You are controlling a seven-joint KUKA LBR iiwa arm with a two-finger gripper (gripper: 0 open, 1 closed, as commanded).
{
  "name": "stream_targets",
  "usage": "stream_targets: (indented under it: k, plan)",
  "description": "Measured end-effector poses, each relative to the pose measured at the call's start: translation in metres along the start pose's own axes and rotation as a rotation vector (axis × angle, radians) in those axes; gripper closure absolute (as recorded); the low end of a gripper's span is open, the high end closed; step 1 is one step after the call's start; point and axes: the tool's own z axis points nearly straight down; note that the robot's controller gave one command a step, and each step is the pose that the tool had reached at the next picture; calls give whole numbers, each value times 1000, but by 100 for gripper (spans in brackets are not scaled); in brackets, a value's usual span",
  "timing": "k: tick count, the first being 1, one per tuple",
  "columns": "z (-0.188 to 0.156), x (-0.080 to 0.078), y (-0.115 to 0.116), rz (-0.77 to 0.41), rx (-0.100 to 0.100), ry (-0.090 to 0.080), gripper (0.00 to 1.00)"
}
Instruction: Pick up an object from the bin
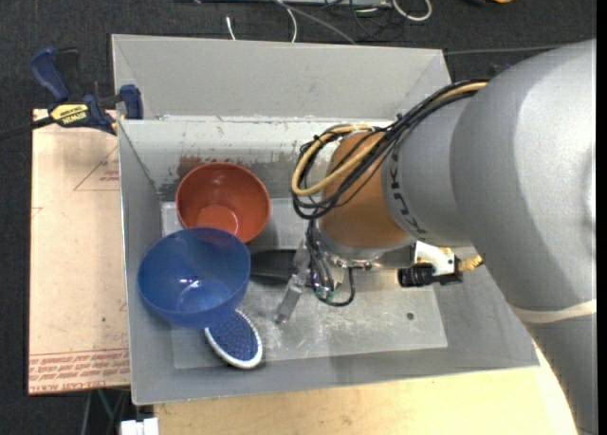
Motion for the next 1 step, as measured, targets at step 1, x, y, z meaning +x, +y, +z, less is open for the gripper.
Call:
stream_targets:
  k: [1]
  plan:
    - [-1, -5, -1, 14, 5, 17, 100]
